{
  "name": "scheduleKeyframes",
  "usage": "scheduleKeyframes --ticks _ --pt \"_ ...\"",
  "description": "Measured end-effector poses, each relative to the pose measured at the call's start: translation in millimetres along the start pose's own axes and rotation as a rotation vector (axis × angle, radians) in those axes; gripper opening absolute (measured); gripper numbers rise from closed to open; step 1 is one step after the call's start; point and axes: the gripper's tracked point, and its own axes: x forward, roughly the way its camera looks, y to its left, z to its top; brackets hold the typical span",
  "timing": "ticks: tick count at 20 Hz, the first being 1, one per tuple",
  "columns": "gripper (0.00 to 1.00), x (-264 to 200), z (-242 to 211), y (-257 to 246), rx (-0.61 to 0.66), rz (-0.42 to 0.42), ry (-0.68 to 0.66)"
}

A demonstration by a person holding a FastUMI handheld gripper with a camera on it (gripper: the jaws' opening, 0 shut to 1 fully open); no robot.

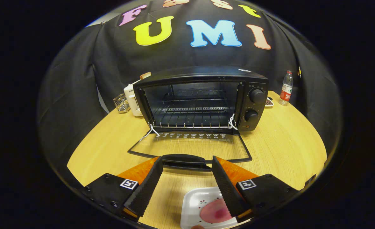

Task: Open the toaster oven, put the food inside, and close the toaster oven door.

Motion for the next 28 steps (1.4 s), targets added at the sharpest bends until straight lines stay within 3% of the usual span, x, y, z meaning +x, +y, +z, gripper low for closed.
scheduleKeyframes --ticks 8,12,20,28 --pt "0.98 -43.0 11.7 -0.6 0.003 0.265 0.152" --pt "0.98 -59.1 1.9 -11.8 0.008 0.355 0.266" --pt "0.98 -65.4 -50.0 -74.3 0.013 0.332 0.504" --pt "0.96 -61.8 -90.4 -110.3 0.182 0.282 0.685"
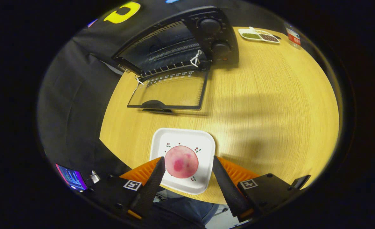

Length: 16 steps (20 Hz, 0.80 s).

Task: Open the toaster oven, put the food inside, and close the toaster oven door.

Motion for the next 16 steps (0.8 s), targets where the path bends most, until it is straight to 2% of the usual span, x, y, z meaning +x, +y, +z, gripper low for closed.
scheduleKeyframes --ticks 3,8,9,12,13,16 --pt "0.93 4.4 -11.6 -6.8 0.038 0.008 0.062" --pt "0.87 14.6 -19.7 -13.2 0.018 -0.007 0.112" --pt "0.80 15.4 -22.4 -13.1 0.017 -0.009 0.124" --pt "0.80 18.5 -21.5 -14.5 0.015 -0.013 0.129" --pt "0.68 18.7 -22.8 -24.3 0.009 -0.043 0.127" --pt "0.30 15.5 -18.5 -29.1 0.076 -0.035 0.117"
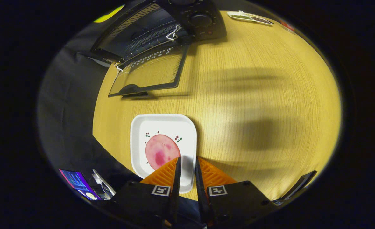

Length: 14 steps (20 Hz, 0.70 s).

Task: Open the toaster oven, put the food inside, and close the toaster oven door.

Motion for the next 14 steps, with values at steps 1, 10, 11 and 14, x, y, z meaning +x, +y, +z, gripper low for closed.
scheduleKeyframes --ticks 1,10,11,14 --pt "0.29 2.4 -1.3 -1.8 0.005 -0.001 0.003" --pt "0.02 2.8 -4.9 20.9 0.105 0.069 -0.027" --pt "0.02 2.2 -4.6 26.5 0.112 0.083 -0.035" --pt "0.02 -5.2 -3.8 47.5 0.127 0.130 -0.052"
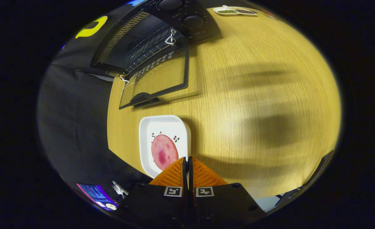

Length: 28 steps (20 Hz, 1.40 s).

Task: Open the toaster oven, put the food inside, and close the toaster oven door.

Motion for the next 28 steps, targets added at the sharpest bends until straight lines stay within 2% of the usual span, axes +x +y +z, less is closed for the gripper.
scheduleKeyframes --ticks 7,13,20,28 --pt "0.02 -2.2 21.1 62.4 0.116 0.103 -0.140" --pt "0.02 7.1 59.7 78.4 0.200 0.067 -0.345" --pt "0.02 18.9 103.6 96.1 0.438 0.110 -0.536" --pt "0.02 26.8 148.2 115.4 0.644 0.184 -0.646"
